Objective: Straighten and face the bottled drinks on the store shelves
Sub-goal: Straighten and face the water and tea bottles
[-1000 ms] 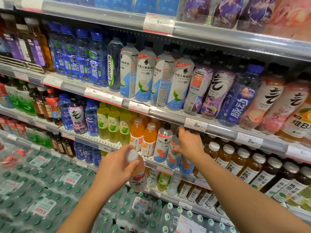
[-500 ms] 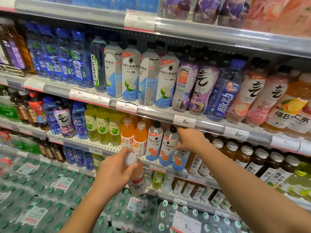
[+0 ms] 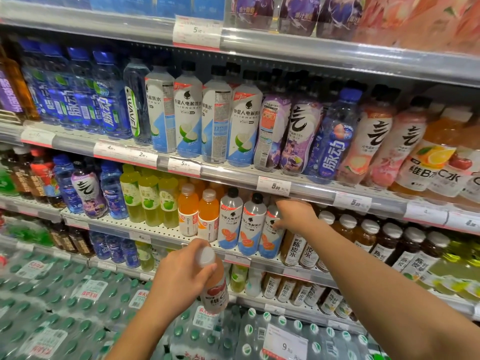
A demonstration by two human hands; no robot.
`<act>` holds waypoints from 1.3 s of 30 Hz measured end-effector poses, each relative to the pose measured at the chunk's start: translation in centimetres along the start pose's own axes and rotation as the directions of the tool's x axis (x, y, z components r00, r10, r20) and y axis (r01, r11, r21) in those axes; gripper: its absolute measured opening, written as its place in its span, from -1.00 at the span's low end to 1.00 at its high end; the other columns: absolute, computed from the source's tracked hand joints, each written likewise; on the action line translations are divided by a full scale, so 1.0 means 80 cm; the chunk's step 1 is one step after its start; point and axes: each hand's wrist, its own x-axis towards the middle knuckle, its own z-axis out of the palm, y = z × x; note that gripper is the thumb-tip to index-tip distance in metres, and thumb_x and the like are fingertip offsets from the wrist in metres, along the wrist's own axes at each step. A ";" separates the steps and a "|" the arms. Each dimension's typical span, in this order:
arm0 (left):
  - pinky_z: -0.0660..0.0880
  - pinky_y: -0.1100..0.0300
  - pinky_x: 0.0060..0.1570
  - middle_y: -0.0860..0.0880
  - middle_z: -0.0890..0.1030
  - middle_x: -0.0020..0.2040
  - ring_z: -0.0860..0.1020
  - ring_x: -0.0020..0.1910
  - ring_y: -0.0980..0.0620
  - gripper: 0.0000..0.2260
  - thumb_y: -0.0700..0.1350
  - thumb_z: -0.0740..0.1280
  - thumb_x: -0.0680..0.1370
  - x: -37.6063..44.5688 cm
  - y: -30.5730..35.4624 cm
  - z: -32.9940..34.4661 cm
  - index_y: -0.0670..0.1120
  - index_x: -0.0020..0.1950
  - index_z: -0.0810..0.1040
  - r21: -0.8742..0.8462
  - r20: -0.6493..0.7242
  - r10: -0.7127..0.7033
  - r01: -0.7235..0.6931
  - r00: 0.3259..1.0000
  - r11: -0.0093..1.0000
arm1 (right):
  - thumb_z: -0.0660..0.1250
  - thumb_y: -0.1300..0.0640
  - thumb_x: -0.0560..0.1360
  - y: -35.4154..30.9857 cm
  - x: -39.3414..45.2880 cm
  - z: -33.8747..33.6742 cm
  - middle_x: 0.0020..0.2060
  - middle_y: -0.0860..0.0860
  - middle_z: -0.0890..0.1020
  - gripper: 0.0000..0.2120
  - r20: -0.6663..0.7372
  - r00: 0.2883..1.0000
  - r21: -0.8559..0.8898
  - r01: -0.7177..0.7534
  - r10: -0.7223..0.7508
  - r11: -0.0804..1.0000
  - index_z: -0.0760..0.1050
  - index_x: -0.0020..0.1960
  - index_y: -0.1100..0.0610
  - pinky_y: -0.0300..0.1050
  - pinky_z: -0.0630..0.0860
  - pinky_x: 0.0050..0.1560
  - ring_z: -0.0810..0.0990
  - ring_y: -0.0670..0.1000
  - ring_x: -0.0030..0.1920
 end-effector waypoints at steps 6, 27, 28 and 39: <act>0.44 0.19 -0.17 0.14 0.66 -0.05 0.52 -0.20 0.14 -0.63 0.14 0.45 0.50 0.002 0.009 0.001 0.13 0.26 0.48 0.017 0.017 -0.001 0.001 1.000 1.000 | 0.52 -0.20 0.40 0.000 -0.033 0.016 0.23 0.07 0.54 -0.24 -0.129 0.992 -0.031 -0.015 0.011 0.999 0.26 0.45 0.02 0.12 0.51 0.22 0.54 0.16 0.23; 0.62 0.15 -0.14 0.27 0.65 -0.16 0.62 -0.17 0.27 -0.71 0.23 0.47 0.38 0.027 0.182 0.037 0.23 0.05 0.56 -0.155 0.188 0.190 -0.162 0.963 0.975 | 0.64 -0.13 0.29 0.002 -0.249 0.062 0.05 -0.31 0.62 -0.40 -0.138 0.990 0.894 0.115 0.023 0.433 0.46 0.25 -0.28 -0.26 0.56 0.02 0.62 -0.20 0.03; 0.62 0.17 -0.13 0.27 0.65 -0.15 0.62 -0.16 0.28 -0.73 0.20 0.49 0.40 0.025 0.194 0.040 0.22 0.05 0.57 -0.165 0.192 0.207 -0.177 0.959 0.970 | 0.62 -0.11 0.29 0.010 -0.255 0.059 0.02 -0.29 0.63 -0.45 -0.149 0.987 0.895 0.113 0.052 0.431 0.47 0.20 -0.28 -0.28 0.54 -0.04 0.63 -0.19 -0.02; 0.48 0.18 0.21 0.30 0.54 0.24 0.49 0.21 0.29 -0.61 0.26 0.30 0.53 0.064 0.339 0.026 0.20 0.34 0.48 -0.105 0.185 0.556 -0.546 0.810 0.831 | 0.62 -0.07 0.33 0.122 -0.311 0.019 -0.01 -0.12 0.70 -0.57 -0.223 0.943 0.900 0.102 0.246 0.425 0.55 0.13 -0.11 0.04 0.68 0.00 0.67 -0.07 0.03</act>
